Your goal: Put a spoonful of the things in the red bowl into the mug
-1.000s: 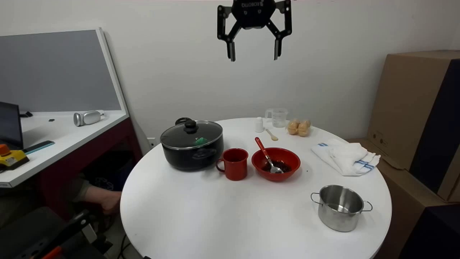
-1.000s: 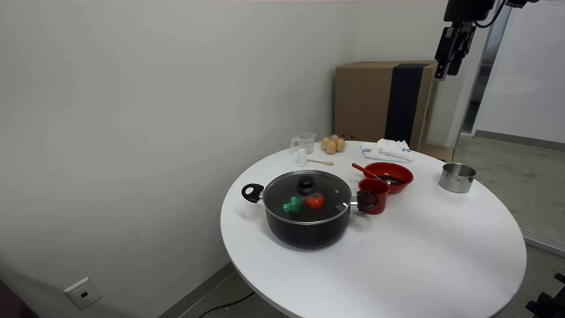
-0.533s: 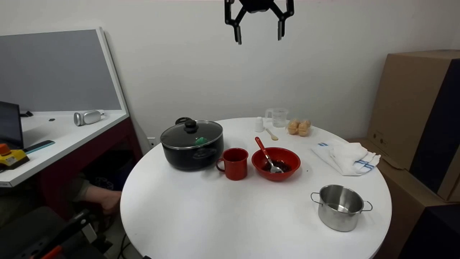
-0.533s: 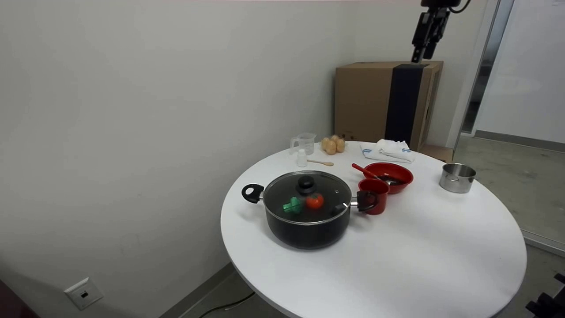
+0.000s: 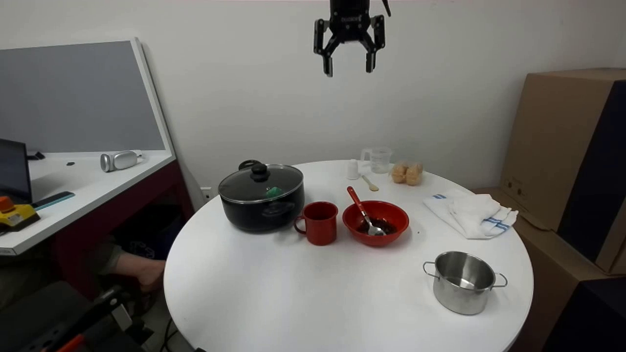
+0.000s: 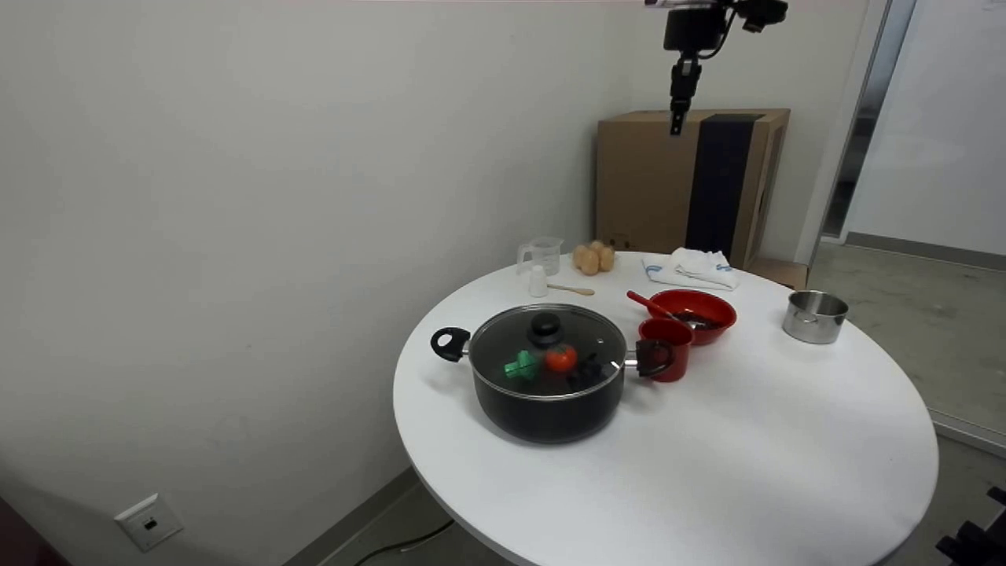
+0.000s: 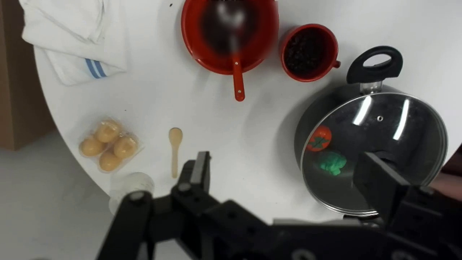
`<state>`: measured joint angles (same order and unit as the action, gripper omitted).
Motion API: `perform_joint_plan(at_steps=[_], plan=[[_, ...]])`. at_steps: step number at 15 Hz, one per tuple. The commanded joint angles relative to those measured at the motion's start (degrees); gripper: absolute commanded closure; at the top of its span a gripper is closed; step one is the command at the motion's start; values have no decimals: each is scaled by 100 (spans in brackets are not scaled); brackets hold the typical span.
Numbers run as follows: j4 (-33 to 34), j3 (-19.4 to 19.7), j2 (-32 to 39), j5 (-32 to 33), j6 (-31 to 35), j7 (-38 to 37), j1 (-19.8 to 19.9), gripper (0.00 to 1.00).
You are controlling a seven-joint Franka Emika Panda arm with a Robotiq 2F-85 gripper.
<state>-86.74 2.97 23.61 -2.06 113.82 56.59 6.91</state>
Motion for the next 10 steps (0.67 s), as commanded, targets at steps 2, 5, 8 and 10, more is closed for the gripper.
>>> perform_joint_plan(at_steps=[2,5,8,10], plan=[[1657,-156,1388,436,-940,493,107,0],[2405,-139,2076,817,-1052,535,64,0],[3149,-156,2710,968,-969,439,43,0],[3636,-152,3105,1006,-974,364,1,0]])
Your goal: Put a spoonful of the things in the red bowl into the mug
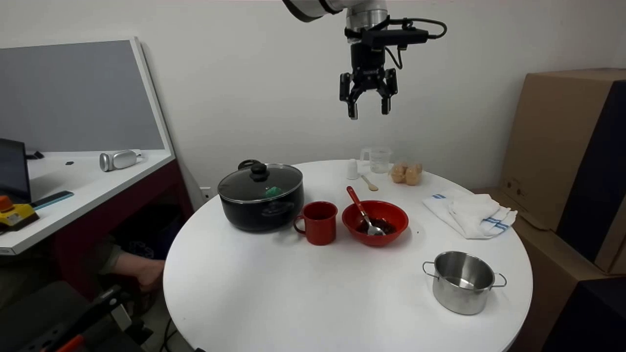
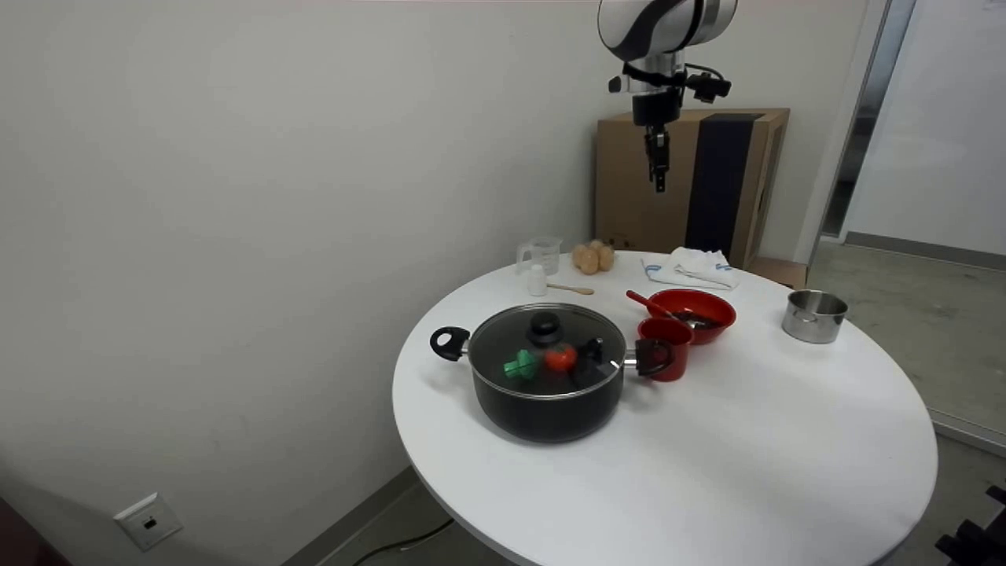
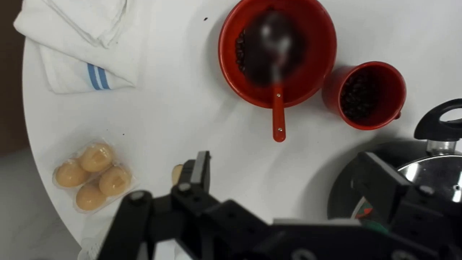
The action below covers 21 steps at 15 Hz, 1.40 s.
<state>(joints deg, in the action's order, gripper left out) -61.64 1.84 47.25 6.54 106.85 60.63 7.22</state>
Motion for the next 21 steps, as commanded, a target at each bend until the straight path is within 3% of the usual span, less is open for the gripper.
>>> perform_joint_plan(at_steps=[1,5,9,13,21], plan=[[1363,-23,932,169,-278,-80,-58,0],[2237,27,1667,216,-428,-312,-155,0],[3018,-12,2177,-20,-1137,-502,-197,0],[3232,-50,2342,35,-1496,-650,-191,0],[2789,-70,2204,38,-1221,-483,-199,0]])
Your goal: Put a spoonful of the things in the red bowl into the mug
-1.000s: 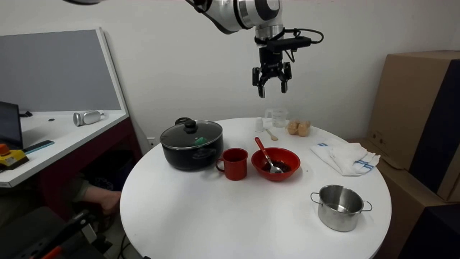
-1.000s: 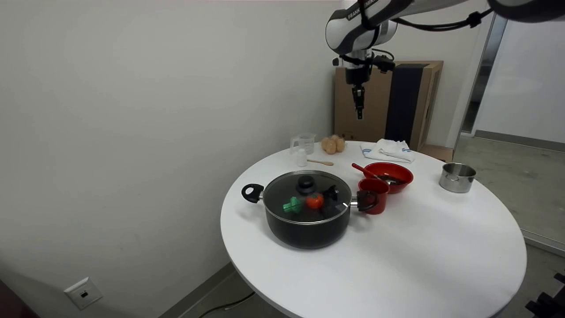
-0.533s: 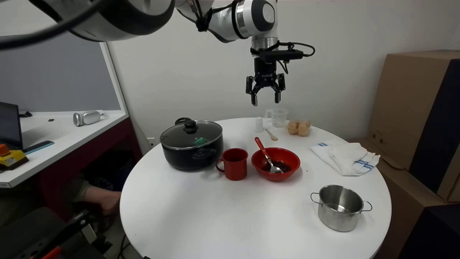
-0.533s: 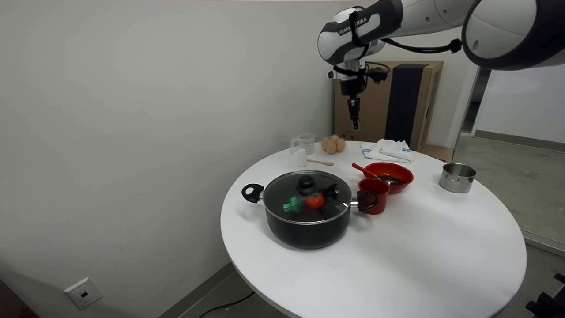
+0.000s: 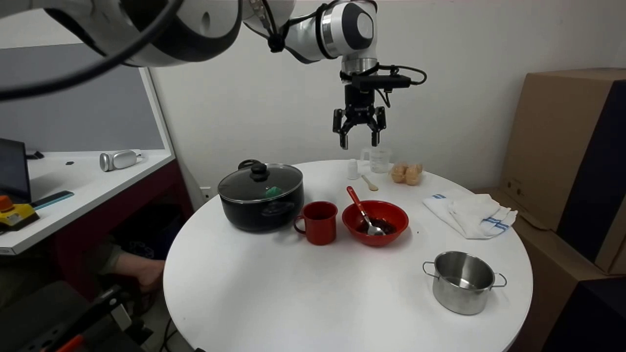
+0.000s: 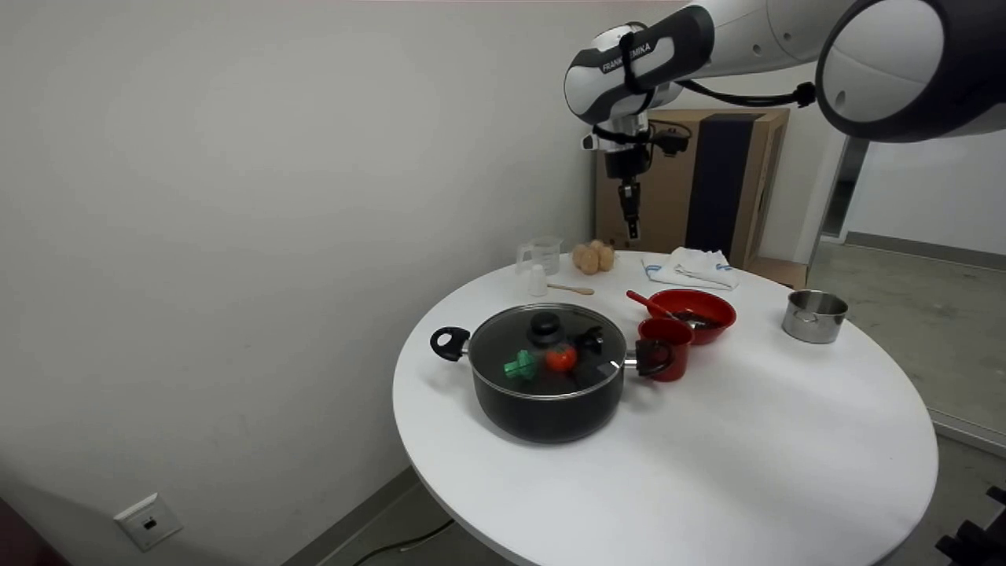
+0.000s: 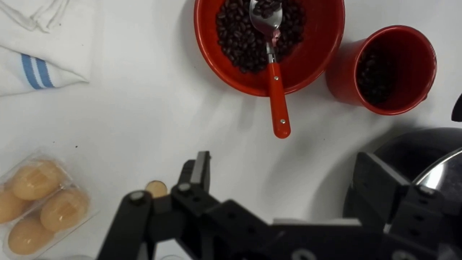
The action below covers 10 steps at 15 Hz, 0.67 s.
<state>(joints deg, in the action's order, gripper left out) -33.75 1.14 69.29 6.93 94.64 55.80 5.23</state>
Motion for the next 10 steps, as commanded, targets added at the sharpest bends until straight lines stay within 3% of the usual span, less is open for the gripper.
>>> perform_joint_plan(at_steps=[1,10], plan=[[0,-8,0,0,0,2,-2,0],[-140,-116,-265,-150,122,-356,-36,0]])
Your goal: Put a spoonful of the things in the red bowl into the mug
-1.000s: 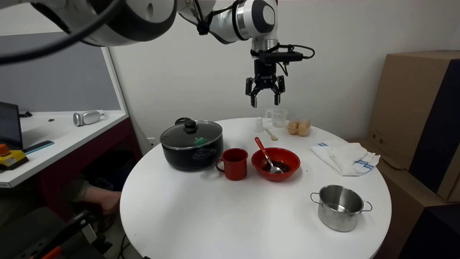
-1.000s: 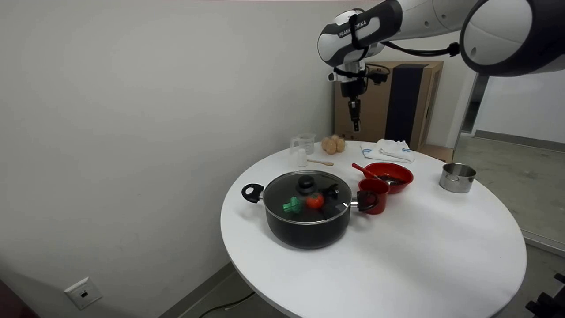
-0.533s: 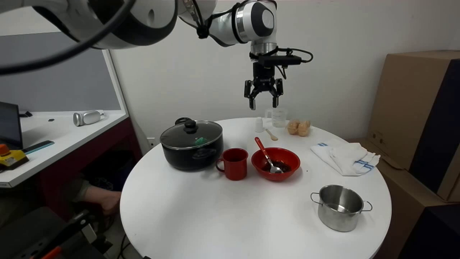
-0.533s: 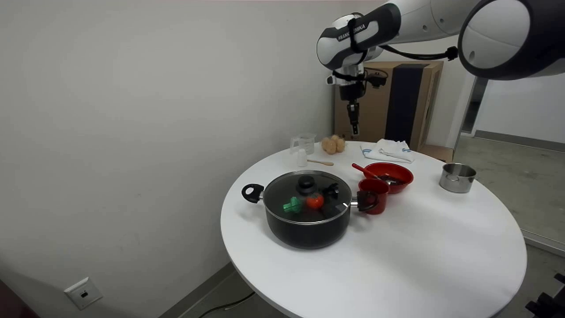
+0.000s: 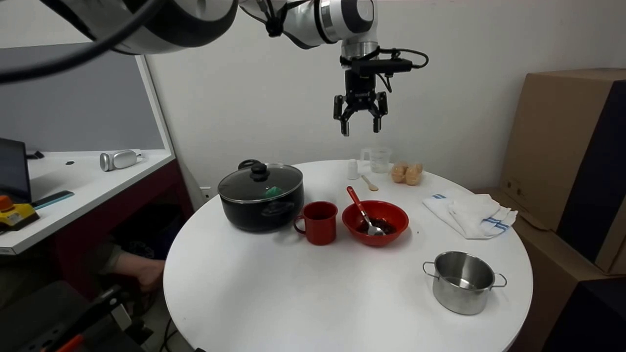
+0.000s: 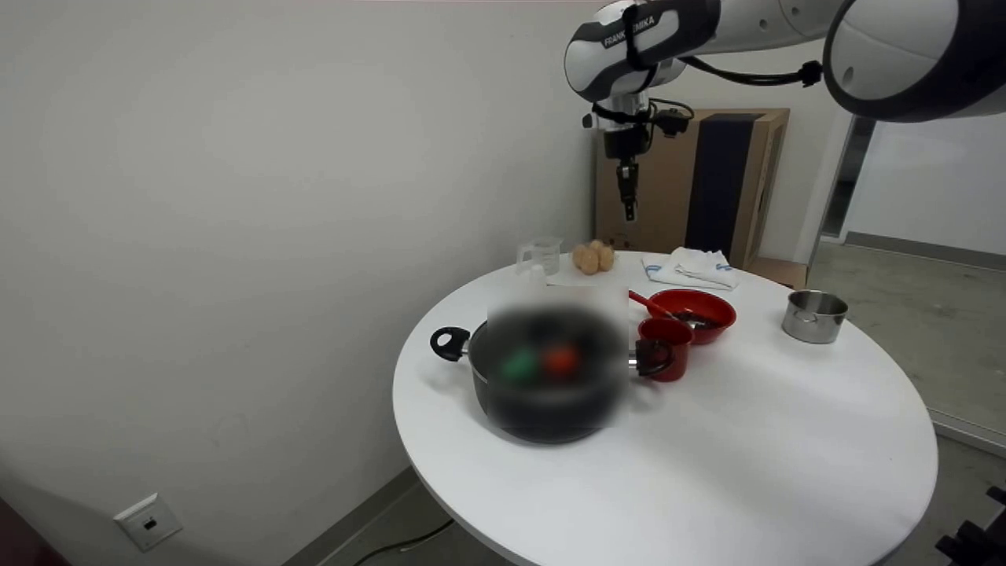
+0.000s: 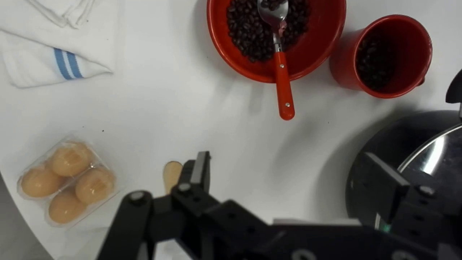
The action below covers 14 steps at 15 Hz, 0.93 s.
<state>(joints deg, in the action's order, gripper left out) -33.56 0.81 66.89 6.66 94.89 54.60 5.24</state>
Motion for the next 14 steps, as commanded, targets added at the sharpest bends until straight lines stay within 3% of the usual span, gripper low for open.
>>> perform_joint_plan(at_steps=[1,5,14], plan=[[-223,-116,-1,-164,113,-311,-43,0],[-732,-178,121,-185,428,-700,-78,0],[-3137,-46,-361,352,1686,-587,-303,0]])
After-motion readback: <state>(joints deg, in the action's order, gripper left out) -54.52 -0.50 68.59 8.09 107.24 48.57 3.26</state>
